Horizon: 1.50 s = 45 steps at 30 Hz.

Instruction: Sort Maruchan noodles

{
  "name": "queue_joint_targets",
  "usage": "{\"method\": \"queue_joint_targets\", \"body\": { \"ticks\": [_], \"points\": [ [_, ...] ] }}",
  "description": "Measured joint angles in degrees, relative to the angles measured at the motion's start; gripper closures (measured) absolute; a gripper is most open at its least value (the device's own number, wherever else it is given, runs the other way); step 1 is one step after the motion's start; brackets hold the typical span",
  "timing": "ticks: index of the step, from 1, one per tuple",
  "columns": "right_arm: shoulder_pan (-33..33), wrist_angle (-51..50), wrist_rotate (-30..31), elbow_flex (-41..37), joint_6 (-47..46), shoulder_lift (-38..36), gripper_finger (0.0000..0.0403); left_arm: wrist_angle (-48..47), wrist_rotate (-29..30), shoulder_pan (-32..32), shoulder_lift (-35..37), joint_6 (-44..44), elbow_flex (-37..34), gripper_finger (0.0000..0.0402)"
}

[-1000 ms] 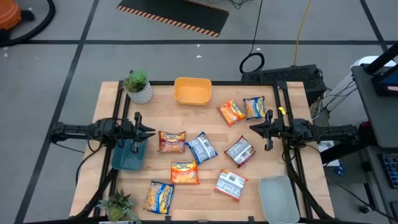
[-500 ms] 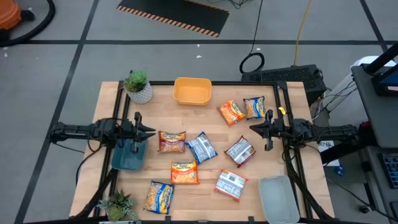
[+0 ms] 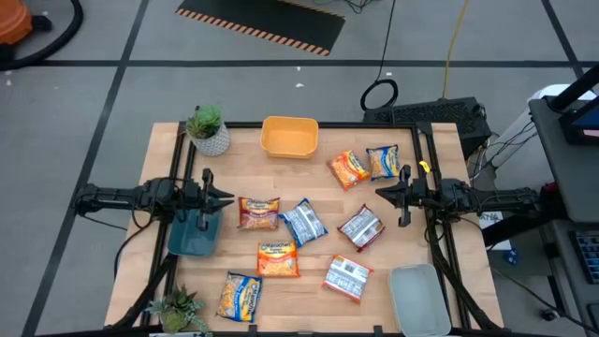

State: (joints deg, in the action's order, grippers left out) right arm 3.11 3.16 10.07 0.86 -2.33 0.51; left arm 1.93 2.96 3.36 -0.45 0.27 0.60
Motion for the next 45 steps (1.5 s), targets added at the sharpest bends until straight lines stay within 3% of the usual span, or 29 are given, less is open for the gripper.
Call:
{"method": "queue_joint_targets", "body": {
  "ticks": [45],
  "points": [
    [0.0, 0.4, 0.0, 0.0, 0.0, 0.0, 0.0399, 0.9, 0.0, 0.0, 0.0, 0.0, 0.0, 0.0323]
  ]
}}
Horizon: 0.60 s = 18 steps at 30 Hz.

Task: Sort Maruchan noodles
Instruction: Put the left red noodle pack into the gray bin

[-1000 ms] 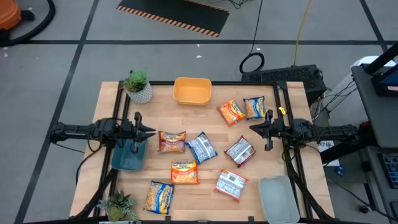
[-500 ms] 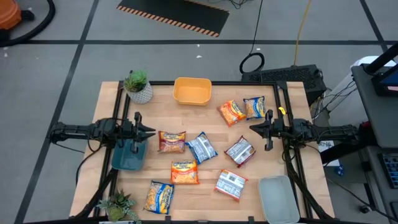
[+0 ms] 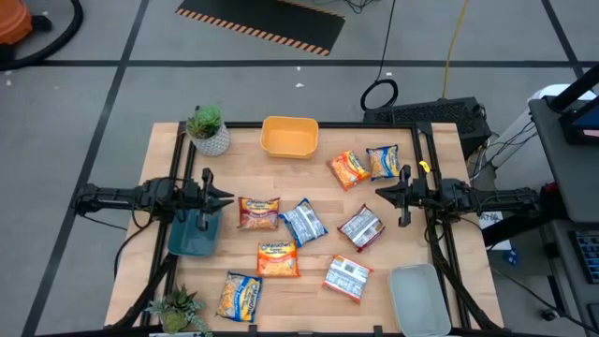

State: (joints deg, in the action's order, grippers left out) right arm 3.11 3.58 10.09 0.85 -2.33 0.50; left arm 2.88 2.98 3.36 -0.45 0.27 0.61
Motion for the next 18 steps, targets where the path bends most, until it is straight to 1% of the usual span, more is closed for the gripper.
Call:
{"method": "queue_joint_targets", "body": {
  "ticks": [5, 18],
  "points": [
    [0.0, 2.1, 0.1, 0.0, 0.0, 0.0, 0.0399, -0.1, 0.0, 0.0, 0.0, 0.0, 0.0, 0.0323],
    [0.0, 2.3, 0.3, 0.0, 0.0, 0.0, 0.0399, 0.3, 0.0, 0.0, 0.0, 0.4, 0.0, 0.0323]
  ]
}}
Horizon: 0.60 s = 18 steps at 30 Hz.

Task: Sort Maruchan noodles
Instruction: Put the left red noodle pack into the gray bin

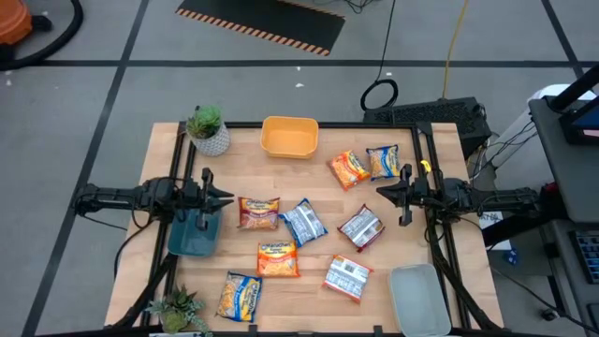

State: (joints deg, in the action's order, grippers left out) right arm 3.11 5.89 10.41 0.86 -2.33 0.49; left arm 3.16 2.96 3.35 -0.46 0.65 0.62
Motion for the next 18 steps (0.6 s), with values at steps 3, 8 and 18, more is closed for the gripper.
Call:
{"method": "queue_joint_targets", "body": {
  "ticks": [3, 8, 18],
  "points": [
    [0.0, -0.3, -0.1, 0.0, -1.1, 0.0, 0.0399, -0.1, -1.5, 0.0, 0.0, 5.3, 0.0, 0.0323],
    [0.0, -2.1, -0.2, 0.0, -7.7, 0.1, 0.0399, -0.1, -2.5, 0.0, 0.0, 7.5, 0.1, 0.0323],
    [0.0, -3.6, -6.2, 0.0, -10.4, 0.2, 0.0399, -18.0, 2.1, 0.0, -3.1, 4.4, 16.0, 0.0323]
  ]
}}
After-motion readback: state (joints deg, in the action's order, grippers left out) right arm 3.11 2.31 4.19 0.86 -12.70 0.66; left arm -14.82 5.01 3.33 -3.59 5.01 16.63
